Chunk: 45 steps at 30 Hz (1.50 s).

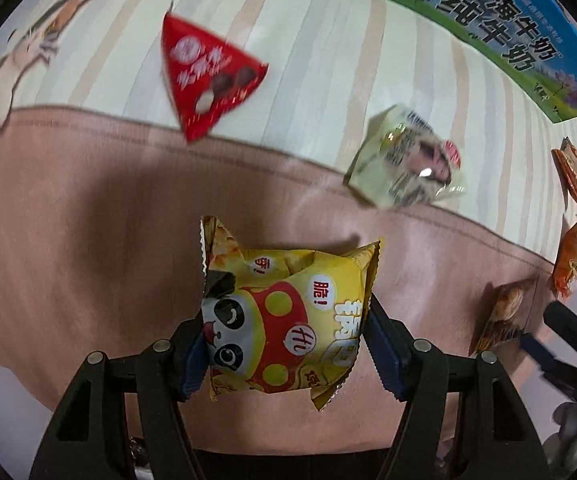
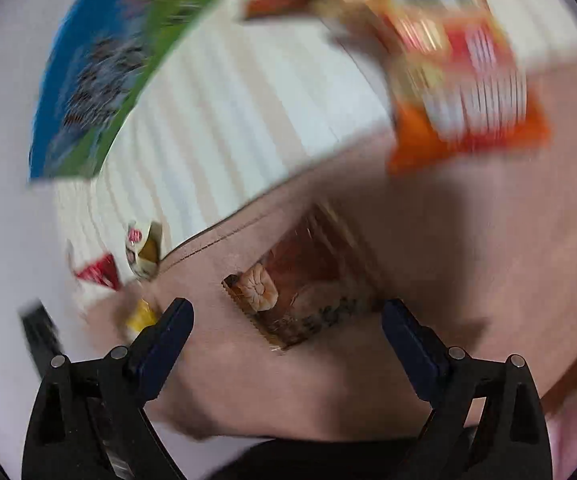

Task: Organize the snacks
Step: 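Grasp the yellow panda chips bag with the left tool while the right tool grasps the brown cookie pack, then carry the yellow bag with the left tool into the box while the right tool carries the brown pack there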

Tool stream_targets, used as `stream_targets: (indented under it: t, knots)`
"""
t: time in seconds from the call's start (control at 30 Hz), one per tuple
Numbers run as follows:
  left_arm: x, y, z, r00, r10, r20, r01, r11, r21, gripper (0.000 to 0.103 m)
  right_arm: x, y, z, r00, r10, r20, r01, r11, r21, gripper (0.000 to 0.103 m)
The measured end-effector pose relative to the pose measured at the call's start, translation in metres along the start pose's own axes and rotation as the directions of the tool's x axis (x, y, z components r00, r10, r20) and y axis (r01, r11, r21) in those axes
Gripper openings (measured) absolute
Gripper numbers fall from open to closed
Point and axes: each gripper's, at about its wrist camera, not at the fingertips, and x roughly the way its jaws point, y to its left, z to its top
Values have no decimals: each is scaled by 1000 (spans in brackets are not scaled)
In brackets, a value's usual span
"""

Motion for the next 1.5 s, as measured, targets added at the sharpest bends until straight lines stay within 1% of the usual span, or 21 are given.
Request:
stream_targets:
  t: [0.07,0.1,0.2,0.23,0.27,0.3,0.33,0.4,0.47,0.5,0.57,0.63,0.67,0.83,0.87,0.93,1.0,1.07,1.27,1.37,1.5]
  knots:
    - [4,6,3,1000,-11,-11,11,1000,-5,66,11,-15,7,999,49,-18,-46,990,130,97]
    - [4,9,8,1000,-10,-12,10,1000,-4,66,12,-28,5,999,53,-6,-51,987,149,97]
    - [9,12,15,1000,-10,-15,10,1000,-2,66,20,-24,16,999,21,48,-29,984,174,97]
    - [13,7,10,1000,-9,-15,9,1000,-1,66,25,-13,19,998,-21,65,12,992,128,91]
    - [13,7,12,1000,-9,-15,9,1000,2,66,31,2,21,993,-86,84,81,995,54,78]
    - [9,8,23,1000,-9,-14,9,1000,7,66,29,14,23,986,-131,106,136,990,-35,72]
    - [9,13,21,1000,-11,-11,11,1000,10,66,32,28,20,979,-166,120,180,975,-127,66]
    - [13,10,16,1000,-17,-9,17,1000,15,66,43,60,3,963,-233,138,268,893,-362,65]
    - [11,11,12,1000,-21,-11,21,1000,17,66,54,73,-13,937,-313,152,346,793,-501,65]
    - [13,13,11,1000,-21,-12,21,1000,18,66,54,73,-16,937,-313,156,348,789,-507,67]
    - [20,13,12,1000,-18,-19,18,1000,25,66,50,59,-16,951,-280,131,308,844,-440,83]
    - [27,10,12,1000,-13,-23,13,999,31,68,46,46,-15,968,-224,117,252,897,-363,87]
    - [30,9,12,1000,-12,-24,13,999,33,68,46,43,-14,969,-219,111,244,908,-340,87]
    - [41,1,13,999,37,-14,-36,996,79,67,51,39,-16,957,-258,134,289,899,-330,86]
    - [40,1,13,999,39,-5,-38,996,80,65,59,46,-20,947,-283,151,319,881,-349,73]
    - [34,-2,9,999,44,10,-45,994,97,61,79,72,-29,936,-301,184,351,850,-393,59]
    - [27,-5,5,999,38,12,-39,994,98,60,82,80,-38,933,-294,206,356,832,-426,59]
    - [20,-7,2,1000,21,10,-22,996,90,59,80,83,-43,938,-274,210,341,834,-435,58]
    - [-5,-20,0,999,-18,42,13,995,98,59,52,75,-44,967,-173,189,239,877,-417,58]
    - [-34,-29,6,994,-89,63,83,992,94,59,29,78,-38,972,-123,200,199,882,-426,58]
    - [-79,-50,22,979,-168,116,155,981,116,59,-13,95,-25,973,-38,228,138,887,-441,58]
